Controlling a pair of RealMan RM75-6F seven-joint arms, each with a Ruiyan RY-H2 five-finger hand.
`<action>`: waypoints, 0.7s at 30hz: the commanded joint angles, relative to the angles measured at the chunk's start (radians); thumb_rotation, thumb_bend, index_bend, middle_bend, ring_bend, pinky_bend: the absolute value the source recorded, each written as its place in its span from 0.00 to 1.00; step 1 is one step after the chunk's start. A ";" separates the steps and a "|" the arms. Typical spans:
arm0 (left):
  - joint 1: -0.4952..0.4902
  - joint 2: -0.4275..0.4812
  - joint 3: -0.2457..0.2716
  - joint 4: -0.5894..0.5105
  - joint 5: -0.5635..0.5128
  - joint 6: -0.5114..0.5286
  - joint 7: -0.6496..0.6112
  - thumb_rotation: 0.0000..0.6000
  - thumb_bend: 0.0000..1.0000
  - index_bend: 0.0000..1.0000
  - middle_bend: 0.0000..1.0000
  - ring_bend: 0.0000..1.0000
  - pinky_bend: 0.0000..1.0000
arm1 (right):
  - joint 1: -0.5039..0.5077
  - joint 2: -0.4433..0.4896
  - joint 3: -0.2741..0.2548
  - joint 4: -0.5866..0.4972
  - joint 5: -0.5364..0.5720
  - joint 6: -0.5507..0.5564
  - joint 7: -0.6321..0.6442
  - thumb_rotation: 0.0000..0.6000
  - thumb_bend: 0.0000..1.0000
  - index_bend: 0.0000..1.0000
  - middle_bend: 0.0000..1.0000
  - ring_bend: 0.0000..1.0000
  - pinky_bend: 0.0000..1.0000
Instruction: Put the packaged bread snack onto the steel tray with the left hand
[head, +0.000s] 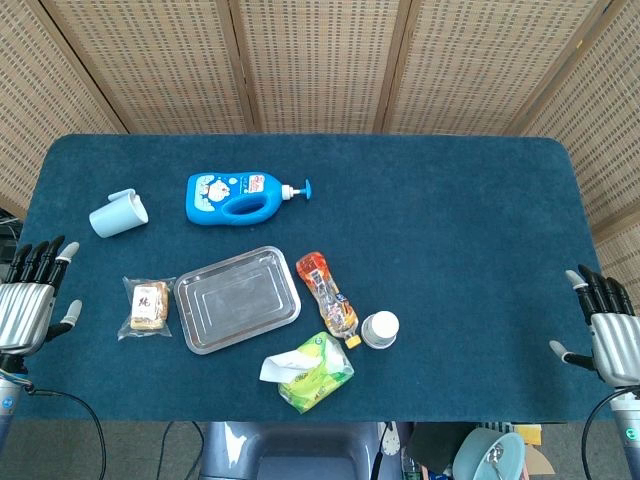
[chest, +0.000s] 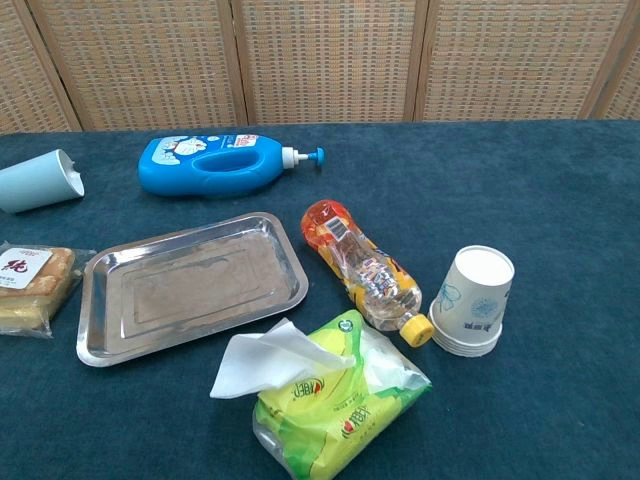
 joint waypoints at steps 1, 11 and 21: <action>0.001 0.002 0.000 0.001 0.001 0.001 -0.002 1.00 0.41 0.00 0.00 0.00 0.00 | -0.001 0.001 0.000 -0.002 -0.001 0.003 0.000 1.00 0.18 0.00 0.00 0.00 0.00; 0.000 -0.006 0.005 0.006 0.011 0.001 -0.005 1.00 0.41 0.00 0.00 0.00 0.00 | -0.004 0.002 -0.002 -0.008 -0.004 0.009 -0.010 1.00 0.18 0.00 0.00 0.00 0.00; -0.008 0.007 0.002 -0.021 0.006 -0.006 0.022 1.00 0.41 0.00 0.00 0.00 0.00 | -0.009 -0.003 -0.003 0.002 -0.001 0.011 -0.001 1.00 0.18 0.00 0.00 0.00 0.00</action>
